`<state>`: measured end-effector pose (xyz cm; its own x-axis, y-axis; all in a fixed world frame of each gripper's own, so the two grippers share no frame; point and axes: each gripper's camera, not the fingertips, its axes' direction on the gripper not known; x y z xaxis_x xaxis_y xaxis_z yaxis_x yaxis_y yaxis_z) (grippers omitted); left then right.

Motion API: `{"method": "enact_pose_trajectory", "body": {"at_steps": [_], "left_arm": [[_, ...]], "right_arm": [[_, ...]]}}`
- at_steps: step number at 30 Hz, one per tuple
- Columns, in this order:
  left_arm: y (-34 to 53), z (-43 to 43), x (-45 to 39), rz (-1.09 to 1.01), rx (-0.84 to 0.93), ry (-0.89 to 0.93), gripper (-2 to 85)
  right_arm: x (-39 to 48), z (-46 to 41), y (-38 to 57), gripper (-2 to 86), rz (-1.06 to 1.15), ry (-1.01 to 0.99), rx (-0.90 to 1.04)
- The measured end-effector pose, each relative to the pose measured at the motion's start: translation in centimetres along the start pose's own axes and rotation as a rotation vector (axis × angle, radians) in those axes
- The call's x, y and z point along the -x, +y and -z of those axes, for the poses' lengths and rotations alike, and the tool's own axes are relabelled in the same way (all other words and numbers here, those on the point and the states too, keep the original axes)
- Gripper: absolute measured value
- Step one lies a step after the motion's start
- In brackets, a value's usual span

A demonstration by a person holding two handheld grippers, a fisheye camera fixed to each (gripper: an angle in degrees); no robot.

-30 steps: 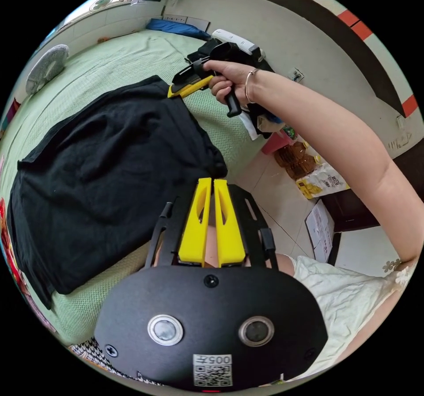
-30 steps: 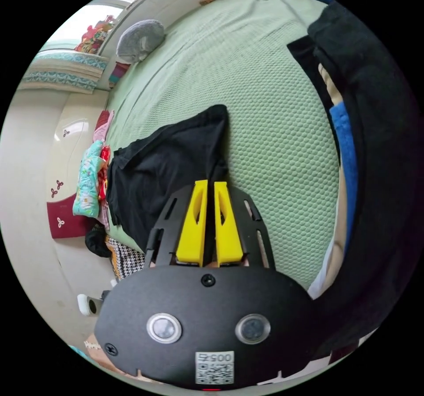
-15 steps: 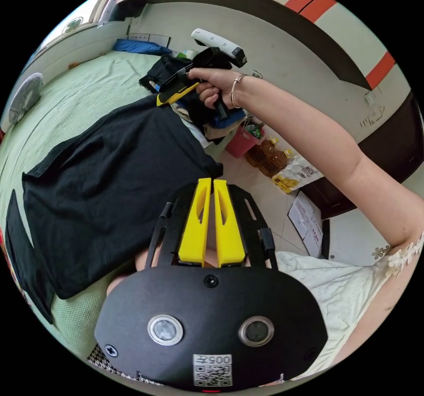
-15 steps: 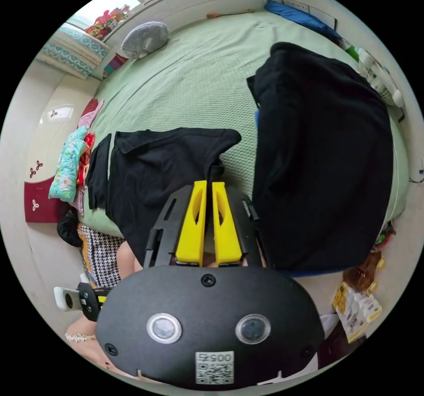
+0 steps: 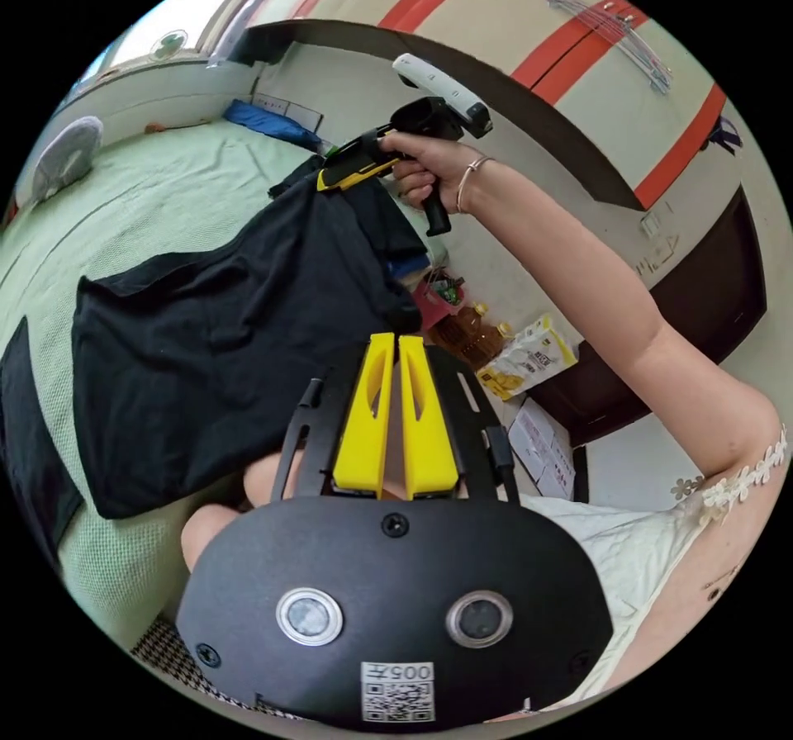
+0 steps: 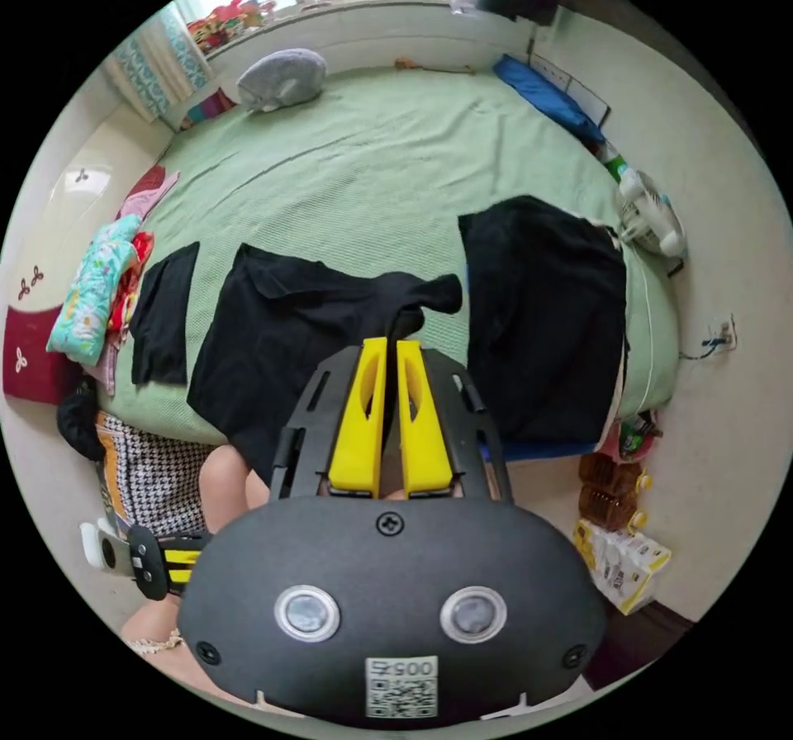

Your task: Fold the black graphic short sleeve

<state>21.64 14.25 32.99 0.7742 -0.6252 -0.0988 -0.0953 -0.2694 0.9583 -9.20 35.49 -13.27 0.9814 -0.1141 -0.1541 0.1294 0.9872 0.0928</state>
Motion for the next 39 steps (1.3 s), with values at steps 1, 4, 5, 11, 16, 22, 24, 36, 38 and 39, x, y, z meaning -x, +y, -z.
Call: {"method": "enact_pose_trajectory", "body": {"at_steps": [1,4,5,11,16,22,24,36,38,39], "left_arm": [[0.7,1.6,1.0,0.024,-0.026,-0.018,0.9],[2.6,5.4,4.0,0.102,-0.073,-0.071,1.1],[3.0,6.1,4.6,0.117,-0.082,-0.079,1.2],[6.6,11.8,11.3,0.293,-0.143,-0.141,1.2],[9.8,15.1,18.4,0.485,-0.132,-0.239,1.1],[13.0,13.1,27.7,0.681,0.028,-0.218,1.5],[13.6,12.4,28.8,0.687,0.041,-0.210,1.5],[12.7,14.5,28.3,0.659,0.040,-0.267,1.6],[12.3,15.1,27.7,0.649,0.039,-0.290,1.7],[12.0,15.5,27.2,0.647,0.033,-0.302,1.7]], "right_arm": [[2.5,0.4,-0.4,-1.2,0.032,0.016,-0.013],[9.1,0.5,-1.6,-1.2,0.113,0.045,-0.019],[10.4,0.4,-1.9,-1.2,0.124,0.047,-0.016],[22.7,-2.9,-4.4,-1.2,0.228,0.050,0.035],[32.4,-9.1,-5.4,-0.8,0.278,0.061,0.090],[36.2,-12.8,-3.0,-0.4,0.346,-0.044,0.104],[35.7,-12.7,-1.3,-0.2,0.391,-0.030,0.097],[30.7,-10.6,22.2,10.1,0.628,-0.058,-0.022],[31.2,-11.5,25.2,11.5,0.621,-0.056,-0.017],[31.6,-12.2,26.9,12.1,0.611,-0.042,-0.015]]}}
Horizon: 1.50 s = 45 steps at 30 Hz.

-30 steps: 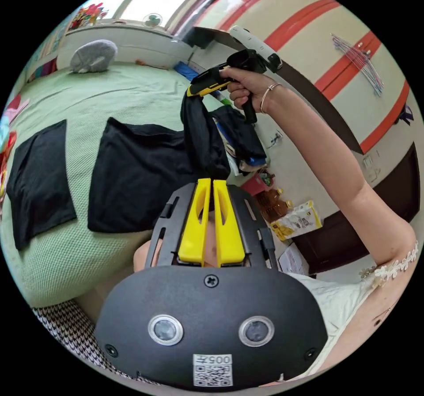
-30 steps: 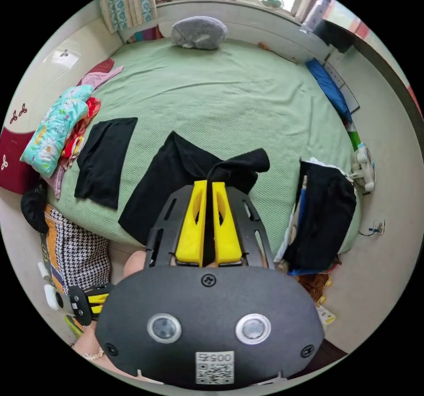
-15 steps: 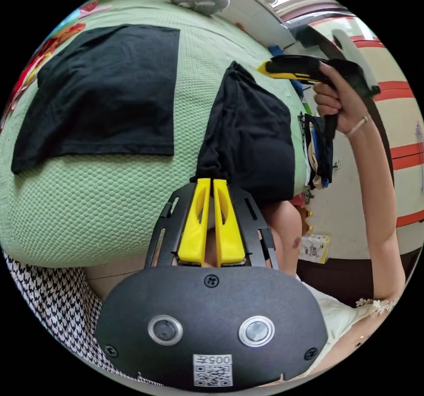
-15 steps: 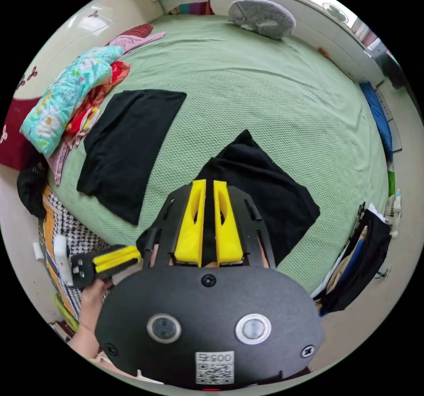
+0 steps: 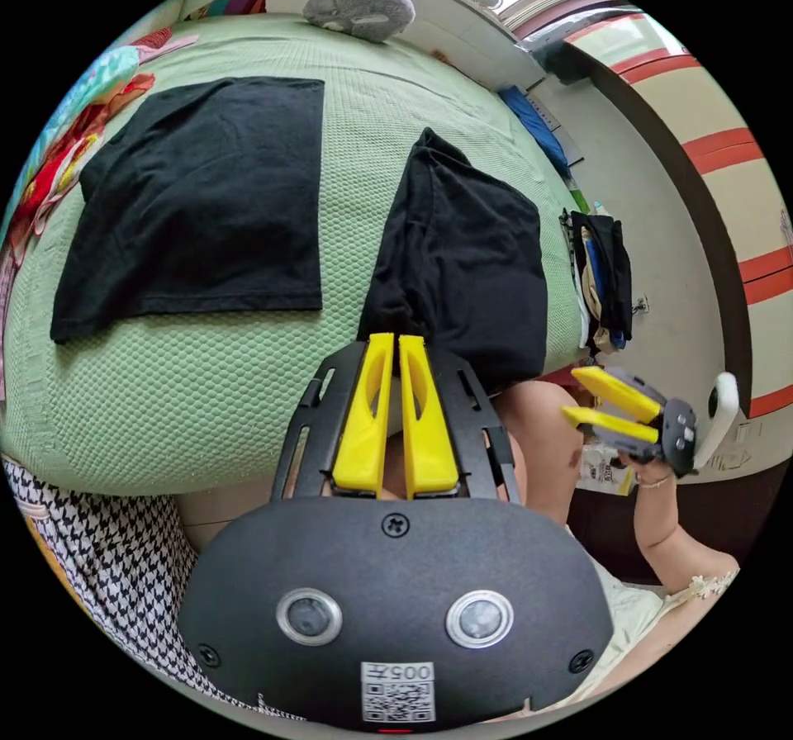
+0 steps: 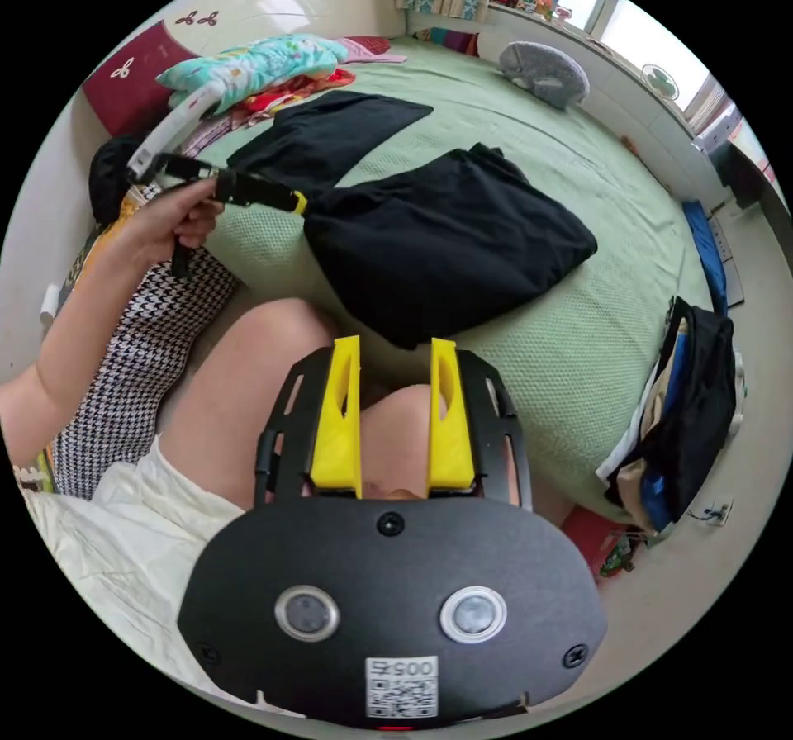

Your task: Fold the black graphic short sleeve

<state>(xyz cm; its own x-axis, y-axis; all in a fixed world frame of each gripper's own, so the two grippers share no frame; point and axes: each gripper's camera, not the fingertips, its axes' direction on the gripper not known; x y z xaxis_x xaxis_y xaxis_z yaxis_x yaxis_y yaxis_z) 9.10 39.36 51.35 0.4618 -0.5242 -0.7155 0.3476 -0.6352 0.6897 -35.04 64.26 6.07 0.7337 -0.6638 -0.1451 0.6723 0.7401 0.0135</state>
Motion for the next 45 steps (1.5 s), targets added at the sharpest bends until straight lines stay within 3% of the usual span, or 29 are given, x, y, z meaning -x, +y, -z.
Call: {"method": "enact_pose_trajectory", "body": {"at_steps": [5,13,19,23,27,30,36,39,45], "left_arm": [[0.2,1.6,-1.5,-0.013,-0.019,-0.053,1.8],[0.8,2.8,-2.4,0.002,-0.019,-0.090,1.4],[1.3,3.5,-2.2,-0.001,-0.027,-0.081,0.9],[1.9,3.7,-1.8,-0.013,-0.025,-0.034,0.7],[2.8,2.8,-0.5,0.027,0.006,-0.016,0.8],[3.5,2.9,-0.2,0.042,-0.002,0.007,0.9],[3.7,5.1,-1.7,-0.004,-0.039,0.015,0.4],[3.7,6.5,-2.7,-0.031,-0.066,0.038,0.1],[4.0,8.1,-4.3,-0.081,-0.093,0.091,-0.2]], "right_arm": [[3.5,-3.1,2.1,12.8,-0.088,0.136,-0.034],[5.0,-9.2,2.4,5.7,-0.189,0.250,-0.029],[4.5,-6.2,7.4,-1.2,-0.374,0.078,-0.192],[4.0,-6.3,11.0,-1.1,-0.501,0.017,-0.220],[3.8,-9.1,13.2,-0.7,-0.582,-0.012,-0.113],[5.6,-9.2,13.5,0.3,-0.488,0.028,-0.161],[9.1,-10.1,11.3,11.1,-0.363,0.126,-0.196],[9.8,-11.0,10.2,13.7,-0.421,0.172,-0.202],[9.3,-12.5,8.1,10.8,-0.619,0.235,-0.233]]}}
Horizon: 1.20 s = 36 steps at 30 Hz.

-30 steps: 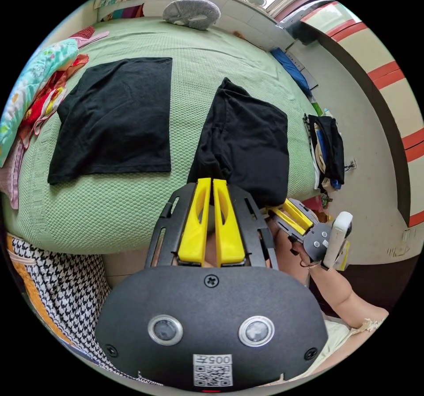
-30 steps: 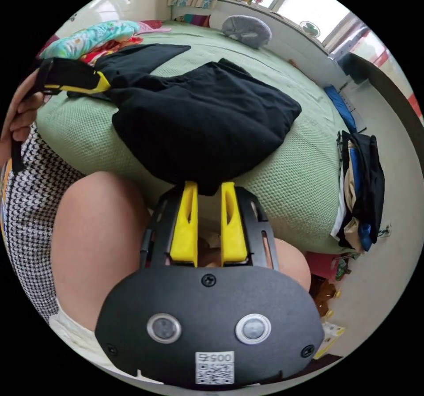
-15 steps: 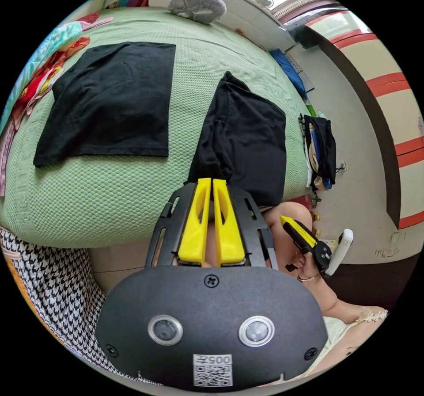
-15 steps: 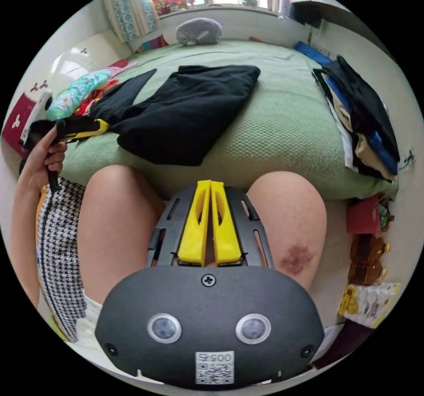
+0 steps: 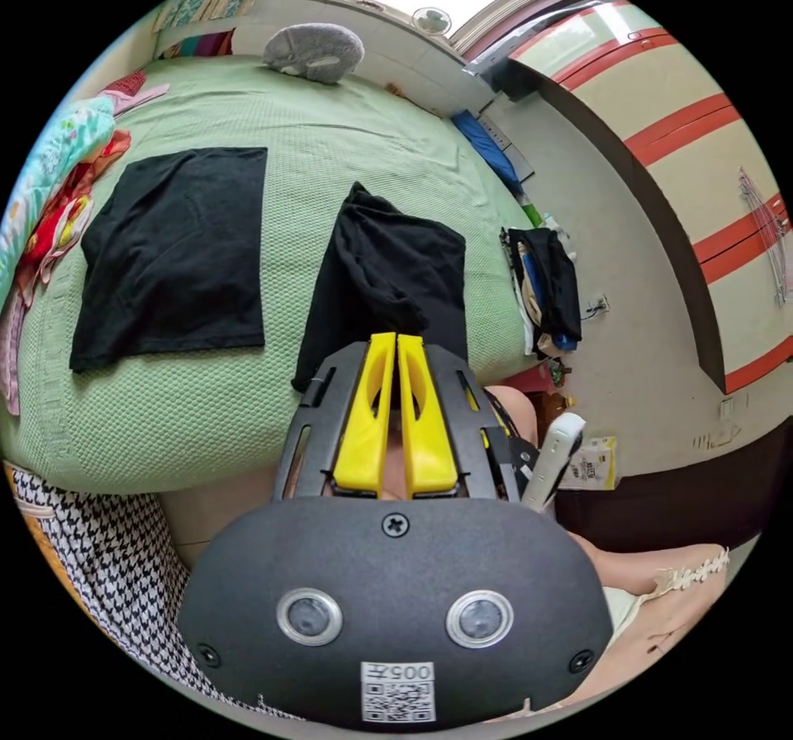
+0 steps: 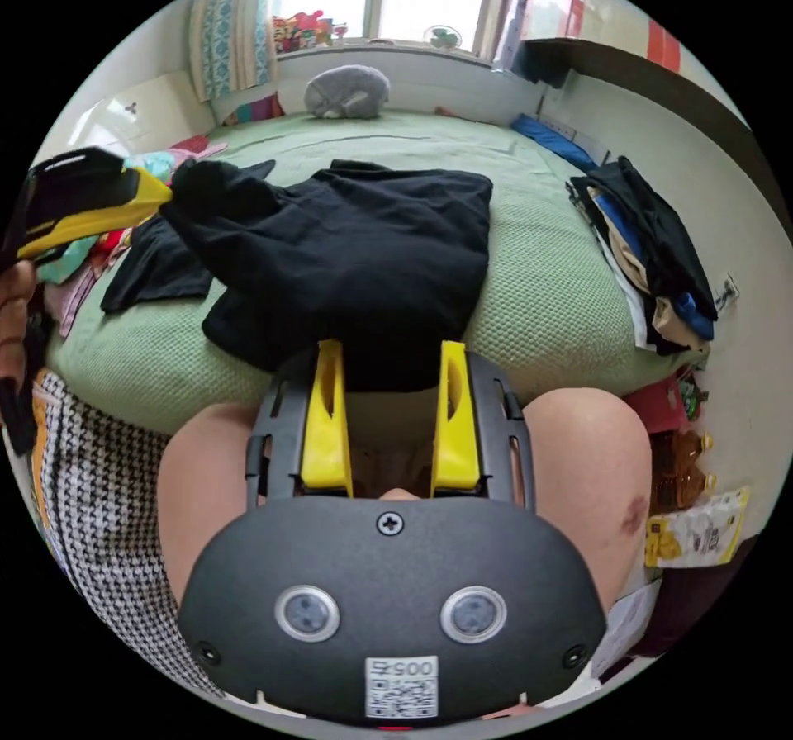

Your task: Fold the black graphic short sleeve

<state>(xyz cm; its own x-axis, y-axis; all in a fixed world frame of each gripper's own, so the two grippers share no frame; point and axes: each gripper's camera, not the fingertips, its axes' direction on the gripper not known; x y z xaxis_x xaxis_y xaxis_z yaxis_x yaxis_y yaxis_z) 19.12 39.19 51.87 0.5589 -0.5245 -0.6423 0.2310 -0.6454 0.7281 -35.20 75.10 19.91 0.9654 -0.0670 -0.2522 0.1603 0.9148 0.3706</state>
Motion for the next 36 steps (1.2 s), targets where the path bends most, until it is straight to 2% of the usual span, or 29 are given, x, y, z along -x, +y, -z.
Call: {"method": "enact_pose_trajectory", "body": {"at_steps": [7,10,14,22,26,29,31,36], "left_arm": [[0.6,0.7,-0.3,-0.039,-0.010,0.026,-0.5],[0.9,0.2,0.0,-0.049,0.007,0.050,-0.5],[1.5,-1.3,0.7,-0.047,0.051,-0.003,-0.4],[3.9,-5.8,5.7,0.080,0.175,-0.044,-0.3],[4.6,-7.1,7.6,0.142,0.177,-0.010,-0.4],[4.7,-7.9,8.4,0.152,0.174,-0.006,-0.4],[4.9,-7.9,8.3,0.146,0.165,-0.002,-0.4],[5.1,-4.2,6.0,0.047,0.039,0.048,-0.5]], "right_arm": [[-2.1,0.4,0.7,0.9,-0.018,0.074,-0.054],[-3.8,1.3,1.3,-1.0,0.000,0.026,-0.054],[-4.6,0.9,1.5,-1.4,0.017,-0.006,-0.021],[-4.1,-3.4,0.7,-1.5,0.048,0.010,0.177],[-4.5,-3.5,-0.8,-1.4,0.099,-0.018,0.239],[-5.0,-4.4,-1.8,-1.4,0.173,-0.142,0.423],[-5.9,-2.7,-2.8,-1.3,0.228,-0.266,0.355],[-7.5,0.2,-8.2,-1.1,0.344,-0.213,0.146]]}}
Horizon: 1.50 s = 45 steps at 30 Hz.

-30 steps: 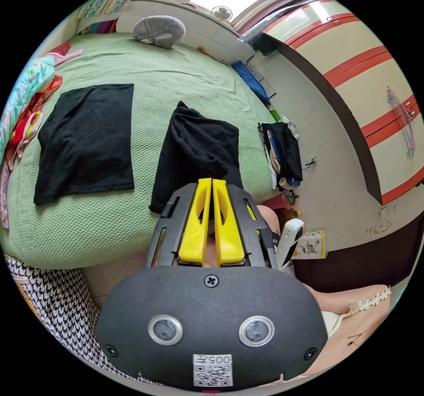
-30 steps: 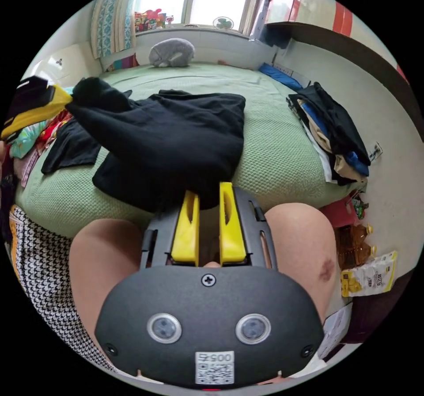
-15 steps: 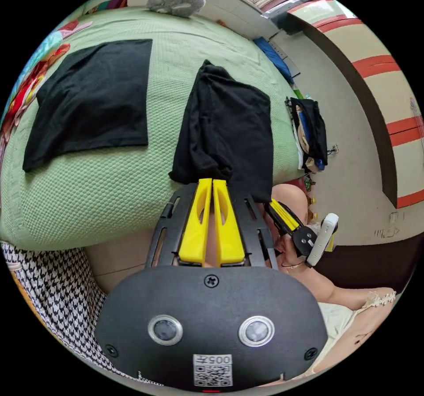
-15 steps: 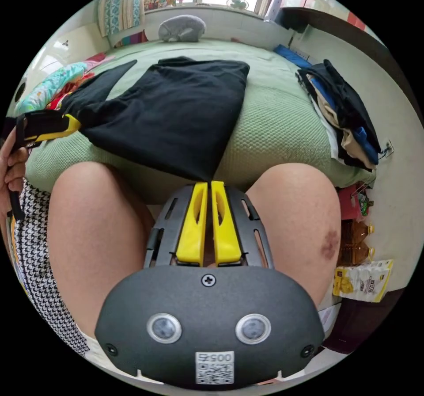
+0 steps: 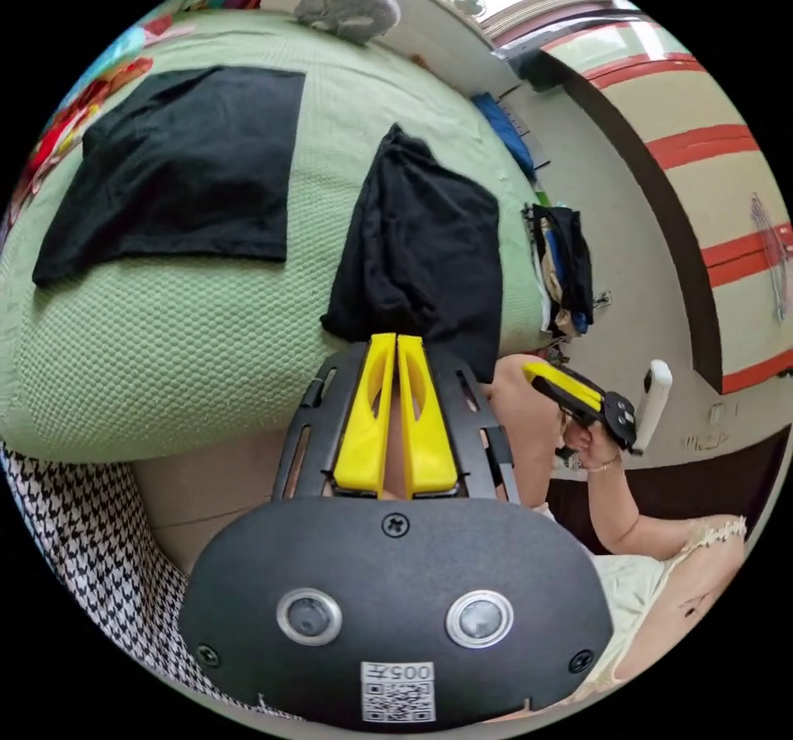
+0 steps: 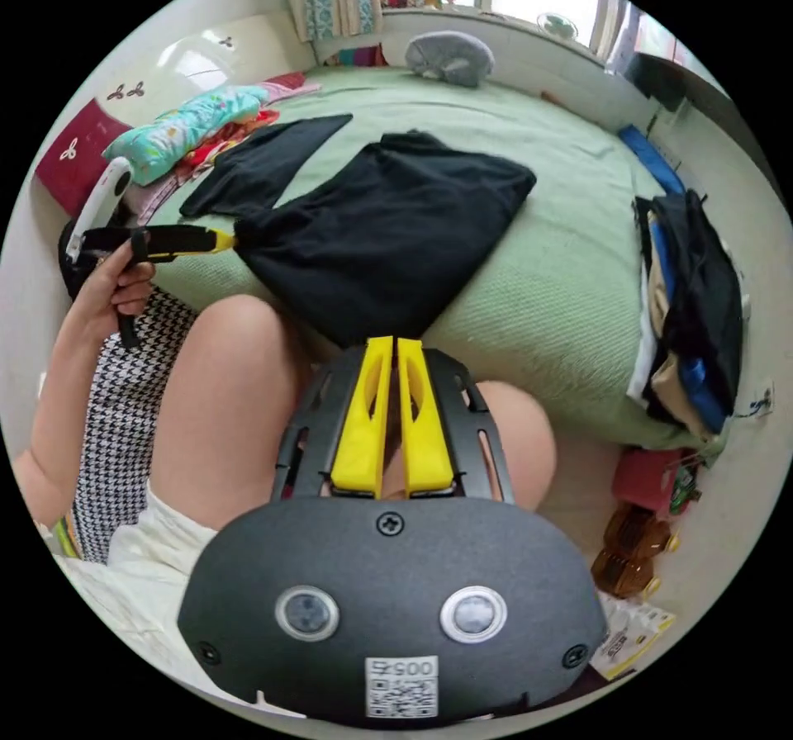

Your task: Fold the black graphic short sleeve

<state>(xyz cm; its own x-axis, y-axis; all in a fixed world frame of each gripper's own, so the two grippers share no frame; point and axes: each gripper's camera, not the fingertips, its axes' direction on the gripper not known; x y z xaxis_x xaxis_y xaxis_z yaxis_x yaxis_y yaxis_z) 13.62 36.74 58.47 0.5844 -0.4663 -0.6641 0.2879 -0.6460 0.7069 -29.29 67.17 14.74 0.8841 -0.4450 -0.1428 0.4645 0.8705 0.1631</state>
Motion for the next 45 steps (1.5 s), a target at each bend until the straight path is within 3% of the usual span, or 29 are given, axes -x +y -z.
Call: {"method": "enact_pose_trajectory", "body": {"at_steps": [5,8,12,21,28,31,40,45], "left_arm": [[-0.3,1.1,-1.0,-0.044,-0.034,-0.123,-0.5],[0.0,-3.4,2.6,0.075,0.095,-0.111,-0.5],[1.3,-5.6,3.3,0.061,0.059,-0.149,-0.6],[2.6,-3.8,0.8,-0.015,0.022,-0.296,1.1],[1.8,-4.1,-1.5,-0.147,0.003,-0.240,7.3],[1.0,-6.0,-1.3,-0.141,0.040,-0.262,4.6],[0.8,-3.9,-2.3,-0.143,-0.066,-0.300,1.2],[-0.1,-5.4,-1.2,-0.061,-0.021,-0.331,1.3]], "right_arm": [[-3.0,0.9,-5.7,-0.6,-0.032,0.013,-0.078],[-2.6,0.7,-9.3,1.2,0.062,0.010,-0.110],[-1.3,-1.0,-15.3,6.5,0.302,-0.038,-0.131],[0.7,-7.5,-28.9,7.0,0.583,0.075,0.005],[3.3,-11.1,-33.0,4.8,0.740,0.184,0.107],[3.3,-10.4,-33.6,-0.4,0.697,0.184,0.053],[-0.2,-5.0,-37.1,-1.0,0.550,0.095,-0.082],[-0.8,-9.8,-39.1,4.3,0.458,0.193,0.068]]}}
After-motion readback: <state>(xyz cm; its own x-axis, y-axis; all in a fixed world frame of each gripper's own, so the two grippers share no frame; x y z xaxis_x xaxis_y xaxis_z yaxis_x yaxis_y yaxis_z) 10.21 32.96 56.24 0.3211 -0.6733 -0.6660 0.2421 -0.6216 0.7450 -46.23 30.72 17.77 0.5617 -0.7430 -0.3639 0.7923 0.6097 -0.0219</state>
